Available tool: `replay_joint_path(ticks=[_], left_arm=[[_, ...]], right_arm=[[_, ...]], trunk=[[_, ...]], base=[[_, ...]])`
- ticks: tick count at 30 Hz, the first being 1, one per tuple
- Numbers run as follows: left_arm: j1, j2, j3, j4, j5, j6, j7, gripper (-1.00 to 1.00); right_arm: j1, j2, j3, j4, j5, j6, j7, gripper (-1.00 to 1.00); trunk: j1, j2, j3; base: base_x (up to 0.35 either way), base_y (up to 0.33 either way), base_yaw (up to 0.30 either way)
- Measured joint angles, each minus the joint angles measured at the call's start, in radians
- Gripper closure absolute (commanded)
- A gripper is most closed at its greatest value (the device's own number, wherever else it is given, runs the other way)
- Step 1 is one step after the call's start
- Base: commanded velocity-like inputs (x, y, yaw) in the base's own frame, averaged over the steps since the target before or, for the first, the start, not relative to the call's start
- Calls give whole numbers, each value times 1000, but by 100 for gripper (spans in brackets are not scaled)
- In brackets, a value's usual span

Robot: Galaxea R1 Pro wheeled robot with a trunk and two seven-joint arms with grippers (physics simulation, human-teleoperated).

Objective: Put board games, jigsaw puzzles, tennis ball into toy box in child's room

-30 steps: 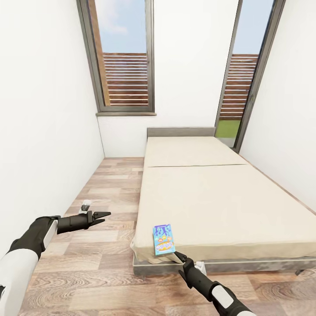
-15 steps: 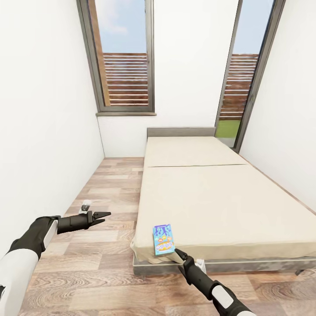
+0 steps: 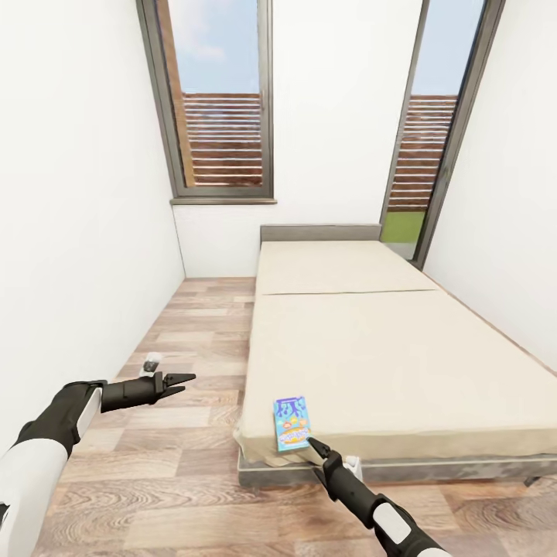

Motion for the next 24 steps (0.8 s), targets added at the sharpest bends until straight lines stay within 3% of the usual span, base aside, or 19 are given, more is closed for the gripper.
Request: replay_joint_path(ticks=[24], left_arm=[[0,-1,0,0,0,-1,1,-100]], right_arm=[[0,0,0,0,2,-1,0,-100]], trunk=[[0,0,0]], base=[[30,32,0]])
